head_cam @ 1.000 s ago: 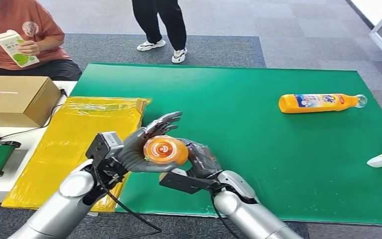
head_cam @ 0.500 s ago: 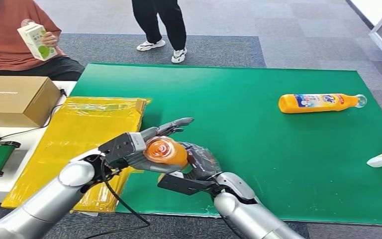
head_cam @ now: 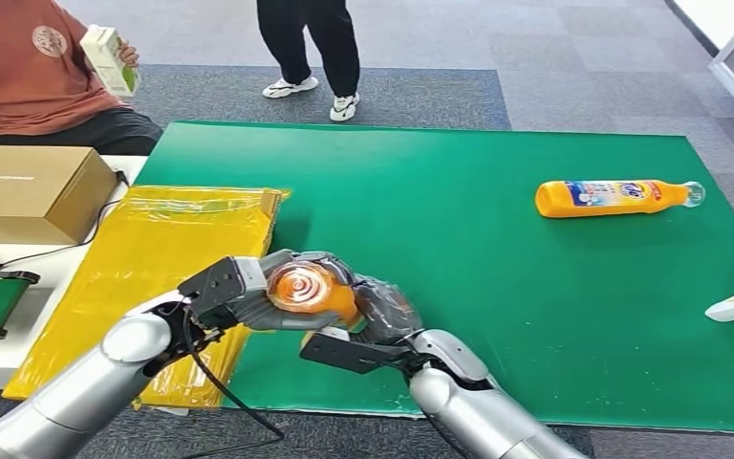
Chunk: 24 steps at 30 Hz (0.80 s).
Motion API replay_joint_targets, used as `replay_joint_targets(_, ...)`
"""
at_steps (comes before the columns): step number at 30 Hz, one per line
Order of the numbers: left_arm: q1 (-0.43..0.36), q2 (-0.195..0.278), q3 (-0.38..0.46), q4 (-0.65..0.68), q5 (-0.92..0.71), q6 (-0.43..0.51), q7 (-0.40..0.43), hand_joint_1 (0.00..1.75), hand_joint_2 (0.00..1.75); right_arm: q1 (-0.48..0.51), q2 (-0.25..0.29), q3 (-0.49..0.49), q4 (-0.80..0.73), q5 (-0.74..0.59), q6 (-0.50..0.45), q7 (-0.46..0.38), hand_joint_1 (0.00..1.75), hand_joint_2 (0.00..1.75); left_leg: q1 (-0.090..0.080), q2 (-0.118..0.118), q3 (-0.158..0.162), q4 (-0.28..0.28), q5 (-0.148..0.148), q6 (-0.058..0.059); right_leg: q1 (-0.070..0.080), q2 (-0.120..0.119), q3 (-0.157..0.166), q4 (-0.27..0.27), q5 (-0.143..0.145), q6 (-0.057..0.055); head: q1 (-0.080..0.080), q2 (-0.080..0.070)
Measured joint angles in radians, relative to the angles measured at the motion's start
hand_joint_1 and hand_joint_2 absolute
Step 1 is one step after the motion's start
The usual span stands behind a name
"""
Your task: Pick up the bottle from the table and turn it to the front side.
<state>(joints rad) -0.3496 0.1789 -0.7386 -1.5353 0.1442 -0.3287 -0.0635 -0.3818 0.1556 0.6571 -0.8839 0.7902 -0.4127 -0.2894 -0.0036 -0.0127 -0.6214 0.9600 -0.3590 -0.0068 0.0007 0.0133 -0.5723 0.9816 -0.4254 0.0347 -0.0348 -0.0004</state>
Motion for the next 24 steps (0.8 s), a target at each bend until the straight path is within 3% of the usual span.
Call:
replay_joint_targets(1, 0.004, 0.000, 0.003, -0.004, 0.002, 0.004, 0.000, 1.75, 1.75, 0.000, 0.000, 0.000, 0.000, 0.001, 0.000, 0.000, 1.71, 1.75, 0.000, 0.000, 0.000, 0.000, 0.000, 0.000, 0.000, 0.000, 0.000, 0.000, 0.000, 0.000, 0.000, 0.000)
replay_joint_targets(5, 0.021, -0.002, 0.020, -0.019, 0.002, 0.024, -0.001, 1.75, 1.75, 0.000, 0.001, 0.001, -0.003, 0.005, 0.000, 0.004, 0.03, 1.75, 0.000, 0.000, 0.000, 0.000, 0.000, 0.000, 0.000, 0.000, 0.000, 0.000, 0.000, 0.000, 0.000, 0.000)
replay_joint_targets(8, 0.040, -0.005, 0.038, -0.032, -0.048, 0.071, -0.008, 1.75, 1.75, 0.002, 0.003, -0.001, -0.015, -0.025, 0.020, 0.007, 0.00, 1.75, 0.000, 0.000, 0.000, 0.000, 0.000, 0.000, 0.000, 0.000, -0.001, 0.000, 0.000, 0.000, 0.000, 0.000)
replay_joint_targets(11, 0.070, -0.011, 0.061, -0.060, -0.209, 0.157, -0.034, 1.75, 1.75, 0.013, 0.004, -0.025, -0.051, -0.163, 0.118, 0.007, 0.00, 1.75, 0.000, 0.000, 0.000, 0.000, 0.000, 0.000, 0.000, 0.000, -0.001, 0.000, 0.000, 0.000, 0.000, 0.000)
replay_joint_targets(16, 0.126, -0.025, 0.078, -0.131, -0.670, 0.344, -0.061, 1.75, 1.75, 0.047, 0.002, -0.120, -0.177, -0.363, 0.257, 0.019, 0.00, 1.75, 0.000, 0.000, -0.001, 0.000, 0.000, 0.000, 0.000, 0.000, -0.002, 0.000, 0.000, 0.000, 0.000, 0.000)
replay_joint_targets(20, 0.163, -0.035, 0.070, -0.170, -1.083, 0.519, -0.019, 1.75, 1.75, 0.056, -0.004, -0.195, -0.283, -0.390, 0.273, 0.031, 0.00, 1.75, 0.000, 0.000, -0.001, 0.000, 0.000, 0.000, 0.000, 0.000, -0.002, 0.000, 0.000, 0.000, 0.000, 0.000)
replay_joint_targets(24, 0.185, -0.041, 0.063, -0.177, -1.357, 0.632, 0.046, 1.75, 1.75, 0.059, -0.007, -0.259, -0.385, -0.414, 0.268, 0.031, 0.00, 1.75, 0.000, 0.000, -0.001, 0.000, 0.000, 0.000, 0.000, 0.000, -0.002, 0.000, 0.000, 0.000, 0.000, 0.000)
